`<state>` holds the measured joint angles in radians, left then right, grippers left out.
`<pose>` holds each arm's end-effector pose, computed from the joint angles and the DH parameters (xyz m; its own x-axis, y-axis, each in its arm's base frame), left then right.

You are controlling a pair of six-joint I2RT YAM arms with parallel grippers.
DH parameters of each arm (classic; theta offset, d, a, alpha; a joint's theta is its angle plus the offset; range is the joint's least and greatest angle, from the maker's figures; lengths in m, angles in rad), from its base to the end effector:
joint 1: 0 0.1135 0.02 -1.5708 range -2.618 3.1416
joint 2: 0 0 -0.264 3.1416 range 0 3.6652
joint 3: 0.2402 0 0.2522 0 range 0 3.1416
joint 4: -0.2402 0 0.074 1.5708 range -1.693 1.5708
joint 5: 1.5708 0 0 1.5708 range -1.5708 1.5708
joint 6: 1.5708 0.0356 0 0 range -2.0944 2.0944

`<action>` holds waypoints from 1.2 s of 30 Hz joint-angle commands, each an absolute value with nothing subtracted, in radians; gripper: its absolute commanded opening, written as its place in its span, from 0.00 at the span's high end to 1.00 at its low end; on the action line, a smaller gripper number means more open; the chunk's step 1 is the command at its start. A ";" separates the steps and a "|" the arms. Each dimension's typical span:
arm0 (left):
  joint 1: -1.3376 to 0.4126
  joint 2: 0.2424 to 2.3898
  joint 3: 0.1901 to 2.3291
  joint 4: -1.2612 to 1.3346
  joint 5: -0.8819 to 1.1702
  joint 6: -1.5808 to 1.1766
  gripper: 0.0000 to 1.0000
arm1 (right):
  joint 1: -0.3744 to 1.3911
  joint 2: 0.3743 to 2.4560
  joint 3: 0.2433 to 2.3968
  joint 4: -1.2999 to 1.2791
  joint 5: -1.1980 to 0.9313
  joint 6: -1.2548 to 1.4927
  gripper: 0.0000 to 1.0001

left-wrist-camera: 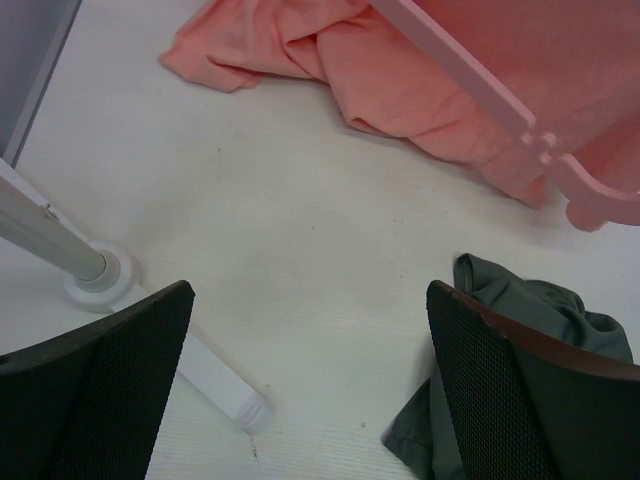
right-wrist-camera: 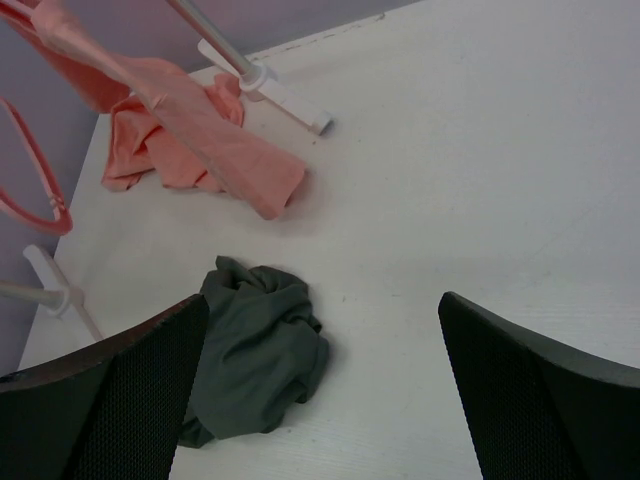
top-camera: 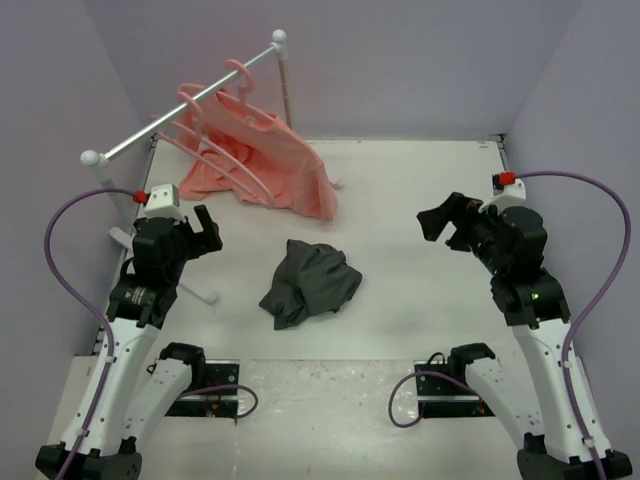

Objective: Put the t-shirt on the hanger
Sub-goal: Pick up the hanger from the clothesline.

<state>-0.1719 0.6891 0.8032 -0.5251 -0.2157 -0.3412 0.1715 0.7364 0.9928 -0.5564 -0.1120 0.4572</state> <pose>0.1515 -0.0186 0.3254 -0.3622 -0.2689 -0.8925 -0.1564 0.9614 -0.2262 0.1477 0.0296 0.3786 -0.3826 0.3789 -0.8426 -0.1180 0.8845 0.4514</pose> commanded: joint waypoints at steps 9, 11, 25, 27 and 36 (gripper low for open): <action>-0.181 0.693 0.788 -0.491 -0.198 -0.347 0.00 | 0.170 0.698 0.944 -0.415 -0.225 0.442 0.01; -0.183 0.693 0.788 -0.487 -0.196 -0.347 0.00 | 0.170 0.720 0.938 -0.328 -0.387 0.430 0.01; -0.181 0.734 0.784 -0.483 -0.195 -0.345 0.00 | 0.692 1.570 1.868 -0.559 -0.172 0.114 0.01; -0.181 0.745 0.785 -0.482 -0.190 -0.345 0.00 | 0.724 1.699 1.997 -0.626 -0.161 0.094 0.01; -0.181 0.753 0.786 -0.483 -0.189 -0.345 0.00 | 0.920 2.003 2.295 -0.633 0.016 0.022 0.09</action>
